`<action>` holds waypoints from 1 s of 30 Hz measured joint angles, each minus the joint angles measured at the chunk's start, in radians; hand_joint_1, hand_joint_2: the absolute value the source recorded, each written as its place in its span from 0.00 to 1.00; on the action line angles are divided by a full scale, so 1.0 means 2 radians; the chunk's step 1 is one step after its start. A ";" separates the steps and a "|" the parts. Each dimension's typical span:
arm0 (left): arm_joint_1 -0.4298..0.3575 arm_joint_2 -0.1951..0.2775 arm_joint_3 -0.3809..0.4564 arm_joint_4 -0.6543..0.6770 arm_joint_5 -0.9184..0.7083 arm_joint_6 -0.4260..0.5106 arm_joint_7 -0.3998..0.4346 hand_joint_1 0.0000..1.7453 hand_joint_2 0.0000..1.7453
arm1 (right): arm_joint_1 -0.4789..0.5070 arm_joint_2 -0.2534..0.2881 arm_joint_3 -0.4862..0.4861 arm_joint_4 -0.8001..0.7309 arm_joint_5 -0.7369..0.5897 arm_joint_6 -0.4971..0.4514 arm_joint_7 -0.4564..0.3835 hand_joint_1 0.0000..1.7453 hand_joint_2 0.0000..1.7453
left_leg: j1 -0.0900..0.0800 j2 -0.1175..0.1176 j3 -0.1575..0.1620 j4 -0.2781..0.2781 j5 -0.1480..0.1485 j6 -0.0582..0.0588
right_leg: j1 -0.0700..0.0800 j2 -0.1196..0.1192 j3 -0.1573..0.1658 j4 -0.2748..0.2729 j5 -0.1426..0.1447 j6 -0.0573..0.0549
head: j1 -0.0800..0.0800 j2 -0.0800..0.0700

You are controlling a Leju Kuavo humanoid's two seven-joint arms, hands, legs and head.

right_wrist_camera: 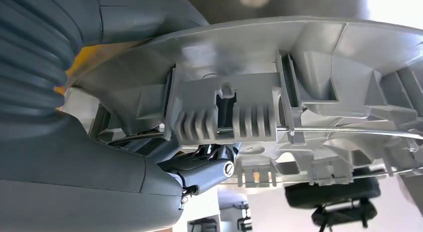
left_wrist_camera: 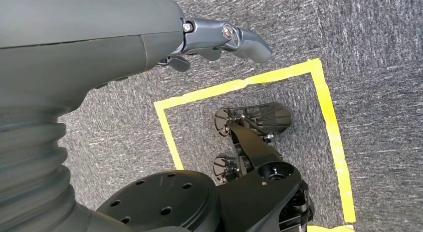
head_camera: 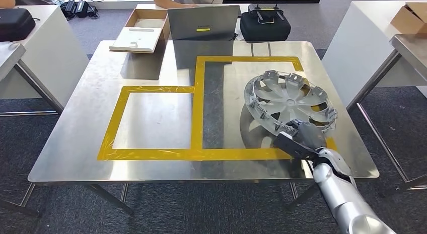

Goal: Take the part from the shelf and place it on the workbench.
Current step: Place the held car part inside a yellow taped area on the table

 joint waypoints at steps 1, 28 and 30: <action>-0.001 0.000 0.000 0.000 0.000 0.000 0.002 0.00 1.00 | -0.015 0.004 0.006 0.015 0.004 0.004 0.003 1.00 1.00 | 0.000 0.000 0.000 0.000 0.000 0.000 | 0.000 0.000 0.000 0.000 0.000 0.000 | 0.000 0.000; -0.007 -0.004 0.000 0.001 0.002 0.001 0.002 0.00 0.00 | -0.136 0.098 0.077 0.121 0.017 0.039 0.025 0.00 0.00 | 0.001 0.000 0.000 -0.001 0.001 -0.001 | 0.000 0.000 -0.001 0.000 0.000 -0.001 | 0.000 0.000; -0.007 -0.004 0.000 0.001 0.002 -0.001 0.003 0.00 0.00 | -0.136 0.098 0.077 0.123 0.016 0.038 0.025 0.00 0.00 | 0.001 0.000 0.000 -0.001 0.001 -0.001 | 0.000 0.000 -0.001 0.000 0.000 -0.001 | 0.000 0.000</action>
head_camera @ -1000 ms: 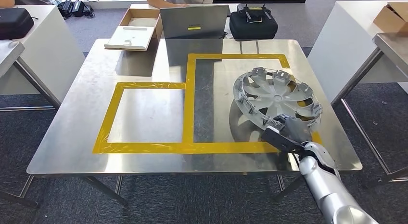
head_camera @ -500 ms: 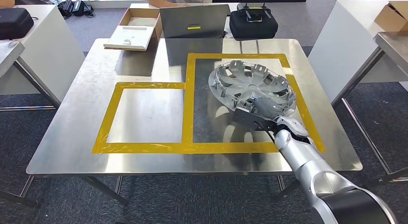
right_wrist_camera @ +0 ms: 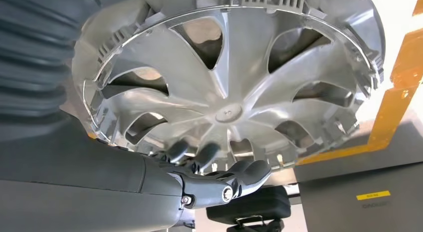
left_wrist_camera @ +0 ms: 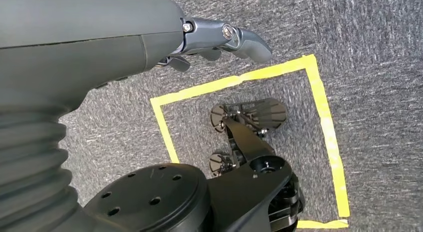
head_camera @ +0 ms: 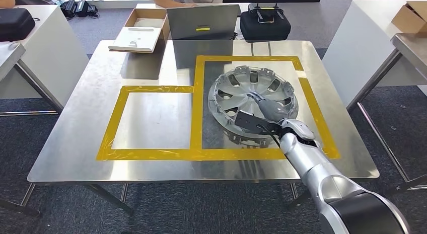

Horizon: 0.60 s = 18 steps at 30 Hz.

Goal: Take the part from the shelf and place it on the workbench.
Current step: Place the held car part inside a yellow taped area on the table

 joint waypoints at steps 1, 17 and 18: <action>0.000 0.000 0.000 0.000 0.000 0.000 0.001 0.00 0.00 | 0.000 0.000 0.000 0.001 0.000 0.000 0.000 0.00 0.00 | 0.000 0.000 0.000 0.000 0.000 0.000 | 0.000 0.000 0.000 0.000 0.000 0.000 | 0.000 0.000; 0.003 0.000 0.000 0.000 0.016 0.003 -0.014 0.00 0.00 | 0.116 -0.018 -0.084 -0.200 -0.326 -0.147 -0.151 0.00 0.00 | -0.001 -0.002 0.000 0.000 -0.001 0.001 | -0.001 -0.002 0.000 -0.001 -0.001 0.000 | 0.000 0.000; 0.004 0.000 0.000 0.000 0.016 0.005 -0.014 0.00 0.00 | 0.142 -0.023 -0.087 -0.252 -0.357 -0.155 -0.153 0.00 0.00 | -0.002 -0.002 -0.001 0.001 -0.001 0.001 | -0.001 -0.003 0.000 -0.001 -0.001 0.000 | 0.000 0.000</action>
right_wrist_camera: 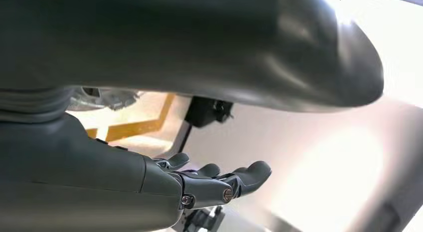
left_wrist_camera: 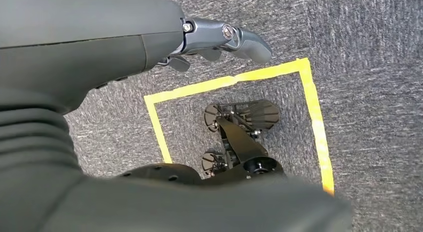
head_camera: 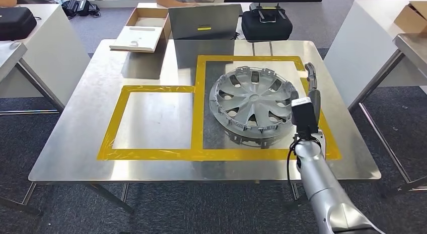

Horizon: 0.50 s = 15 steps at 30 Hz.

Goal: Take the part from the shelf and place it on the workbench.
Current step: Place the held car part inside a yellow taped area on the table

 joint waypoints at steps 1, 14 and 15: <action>0.001 0.000 0.000 0.000 0.000 0.001 0.000 0.00 0.00 | 0.026 -0.005 -0.002 -0.049 -0.023 -0.004 -0.001 0.00 0.00 | -0.001 0.000 0.000 0.000 -0.001 0.001 | -0.001 0.000 0.000 0.000 0.000 0.001 | 0.000 0.000; 0.005 0.005 0.000 0.000 0.002 0.012 0.005 0.00 0.00 | 0.230 -0.051 0.006 -0.475 -0.075 0.026 -0.001 0.00 0.00 | 0.005 0.004 0.003 -0.012 0.006 0.010 | -0.013 0.002 -0.063 0.137 -0.066 0.021 | 0.005 0.000; 0.005 0.005 0.000 0.000 0.003 0.012 0.005 0.00 0.00 | 0.237 -0.054 0.008 -0.484 -0.075 0.026 -0.001 0.00 0.00 | 0.006 0.004 0.002 -0.010 0.006 0.009 | -0.016 0.002 -0.059 0.127 -0.054 0.023 | 0.005 0.000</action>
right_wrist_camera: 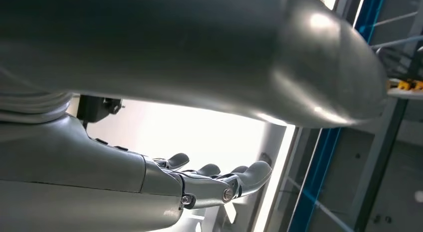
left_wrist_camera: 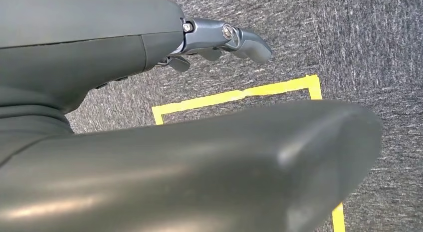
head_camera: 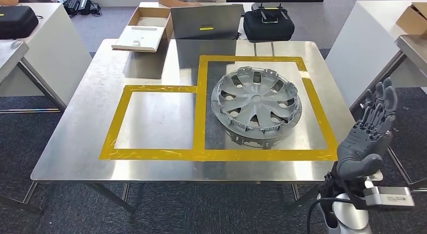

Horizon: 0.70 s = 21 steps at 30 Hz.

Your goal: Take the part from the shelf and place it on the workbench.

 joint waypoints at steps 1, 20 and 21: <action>0.000 0.000 0.000 0.000 0.001 0.000 0.000 0.00 0.00 | 0.006 -0.003 0.003 -0.008 -0.001 0.000 0.000 0.00 0.00 | 0.002 0.000 -0.002 0.002 0.000 -0.002 | -0.003 0.000 0.014 -0.028 0.018 0.003 | 0.000 0.000; -0.003 0.002 0.000 -0.002 0.006 0.003 0.001 0.00 0.00 | 0.049 -0.007 0.020 -0.041 -0.017 0.079 0.000 0.00 0.00 | -0.005 -0.002 0.053 0.008 -0.052 -0.019 | 0.008 0.001 -0.003 -0.113 0.104 -0.024 | -0.008 0.000; -0.003 0.002 0.000 -0.002 0.006 0.003 0.001 0.00 0.00 | 0.050 -0.007 0.020 -0.041 -0.019 0.084 0.000 0.00 0.00 | -0.007 -0.002 0.053 0.004 -0.051 -0.016 | 0.007 0.001 -0.003 -0.115 0.107 -0.021 | -0.008 0.000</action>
